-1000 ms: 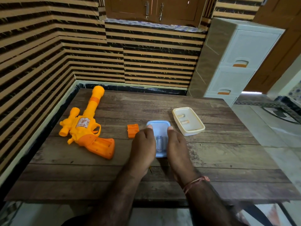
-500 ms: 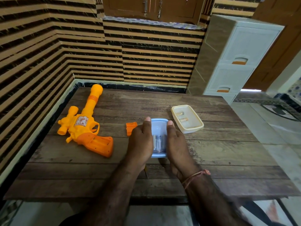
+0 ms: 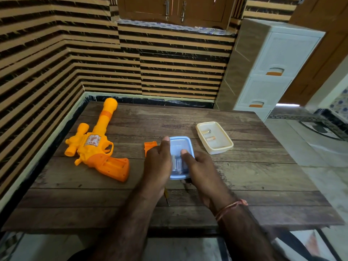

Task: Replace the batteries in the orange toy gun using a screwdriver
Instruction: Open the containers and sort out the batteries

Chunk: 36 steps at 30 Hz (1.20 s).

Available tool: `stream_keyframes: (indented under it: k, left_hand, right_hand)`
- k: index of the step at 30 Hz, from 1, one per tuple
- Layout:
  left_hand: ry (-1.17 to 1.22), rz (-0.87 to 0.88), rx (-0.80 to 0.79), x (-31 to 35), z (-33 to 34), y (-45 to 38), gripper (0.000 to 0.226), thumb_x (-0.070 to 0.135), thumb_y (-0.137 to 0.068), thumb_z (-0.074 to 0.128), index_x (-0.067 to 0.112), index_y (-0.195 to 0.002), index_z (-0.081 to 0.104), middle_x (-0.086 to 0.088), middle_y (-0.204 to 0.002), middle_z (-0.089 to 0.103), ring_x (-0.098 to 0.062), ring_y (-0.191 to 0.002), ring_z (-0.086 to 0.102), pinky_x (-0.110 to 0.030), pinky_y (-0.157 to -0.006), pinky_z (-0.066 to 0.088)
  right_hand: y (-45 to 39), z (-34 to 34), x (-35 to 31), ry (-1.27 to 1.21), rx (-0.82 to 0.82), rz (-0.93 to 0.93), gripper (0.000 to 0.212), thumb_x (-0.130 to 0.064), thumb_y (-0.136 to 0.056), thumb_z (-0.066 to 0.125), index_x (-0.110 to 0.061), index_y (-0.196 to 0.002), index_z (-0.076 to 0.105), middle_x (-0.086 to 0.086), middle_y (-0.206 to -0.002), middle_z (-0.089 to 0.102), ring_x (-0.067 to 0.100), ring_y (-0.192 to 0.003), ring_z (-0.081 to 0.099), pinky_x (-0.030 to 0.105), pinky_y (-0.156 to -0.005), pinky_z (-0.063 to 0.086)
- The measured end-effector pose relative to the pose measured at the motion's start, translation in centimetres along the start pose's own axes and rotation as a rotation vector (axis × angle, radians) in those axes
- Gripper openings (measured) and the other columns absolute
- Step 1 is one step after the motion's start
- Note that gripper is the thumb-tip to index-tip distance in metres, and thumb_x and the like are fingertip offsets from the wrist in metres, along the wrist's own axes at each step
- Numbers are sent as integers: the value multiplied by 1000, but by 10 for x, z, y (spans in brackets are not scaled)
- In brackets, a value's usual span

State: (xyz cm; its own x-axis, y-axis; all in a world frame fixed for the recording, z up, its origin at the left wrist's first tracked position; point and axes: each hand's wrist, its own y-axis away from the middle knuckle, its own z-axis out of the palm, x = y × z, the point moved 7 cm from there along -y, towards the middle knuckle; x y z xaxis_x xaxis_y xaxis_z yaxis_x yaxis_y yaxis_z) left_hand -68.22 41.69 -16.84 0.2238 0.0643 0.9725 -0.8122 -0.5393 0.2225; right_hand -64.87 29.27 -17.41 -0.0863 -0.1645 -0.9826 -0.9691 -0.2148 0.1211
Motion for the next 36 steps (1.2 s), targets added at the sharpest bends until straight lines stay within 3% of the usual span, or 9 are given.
stream_keyframes:
  k: [4, 6, 8, 12, 14, 16, 22, 27, 36]
  left_hand:
    - [55, -13, -48, -1, 0, -5, 40, 42, -102, 43, 15, -84, 67, -9, -84, 73, -24, -77, 71, -39, -73, 57]
    - [72, -14, -60, 0, -1, -7, 39, 40, -103, 43, 15, -87, 68, -11, -84, 74, -24, -75, 73, -40, -72, 60]
    - [80, -9, -49, 1, -7, -9, 36, 38, -103, 43, 13, -93, 67, -11, -84, 73, -21, -73, 73, -33, -66, 59]
    - [134, -3, 3, 4, -22, -15, 30, 32, -102, 47, 11, -91, 66, -7, -73, 65, -16, -66, 60, -27, -59, 50]
    - [153, -14, 27, 4, -28, -17, 29, 30, -102, 49, 10, -90, 66, -5, -71, 64, -15, -63, 59, -25, -56, 49]
    - [174, -18, 46, 4, -33, -21, 29, 29, -101, 50, 10, -88, 67, -6, -70, 64, -15, -62, 59, -25, -56, 48]
    - [196, -14, 43, 6, -36, -21, 26, 23, -101, 49, 8, -87, 66, -7, -71, 62, -17, -63, 56, -26, -55, 47]
    - [199, -5, 34, 5, -35, -24, 26, 24, -101, 50, 10, -83, 65, -7, -70, 63, -17, -61, 57, -28, -57, 48]
    - [209, 11, 20, 3, -33, -25, 24, 24, -100, 52, 11, -84, 65, -7, -70, 64, -17, -61, 57, -29, -58, 48]
  right_hand:
    - [-3, -10, 5, -57, 74, 12, 23, -26, -95, 61, -6, -91, 71, 16, -85, 75, 28, -76, 73, 41, -62, 57]
    - [-4, -14, 5, -93, 109, 18, 22, -25, -93, 63, -5, -91, 72, 15, -83, 75, 26, -72, 72, 34, -58, 56]
    - [-5, -19, 6, -89, 135, 46, 21, -25, -92, 65, -5, -90, 72, 15, -82, 75, 27, -73, 72, 37, -62, 58]
    - [-13, -41, 20, 206, 295, 57, 29, -44, -81, 73, -16, -86, 72, 0, -74, 73, 17, -70, 72, 40, -68, 61]
    - [-18, -50, 24, 260, 365, 69, 39, -54, -73, 75, -18, -85, 68, 0, -79, 73, 20, -76, 71, 45, -73, 60]
    - [-25, -53, 22, 310, 388, 66, 38, -50, -78, 74, -14, -86, 66, 5, -84, 72, 25, -82, 69, 44, -79, 57]
    - [-45, -50, 22, 382, 340, 77, 32, -44, -86, 68, -12, -85, 68, 8, -88, 72, 27, -87, 67, 45, -84, 55]
    - [-47, -45, 17, 562, 304, 86, 36, -44, -91, 62, -8, -96, 70, 11, -93, 71, 29, -92, 65, 27, -73, 43]
    - [-48, -38, 7, 891, 268, 110, 48, -53, -92, 54, -8, -106, 64, 16, -109, 68, 34, -101, 64, 32, -76, 45]
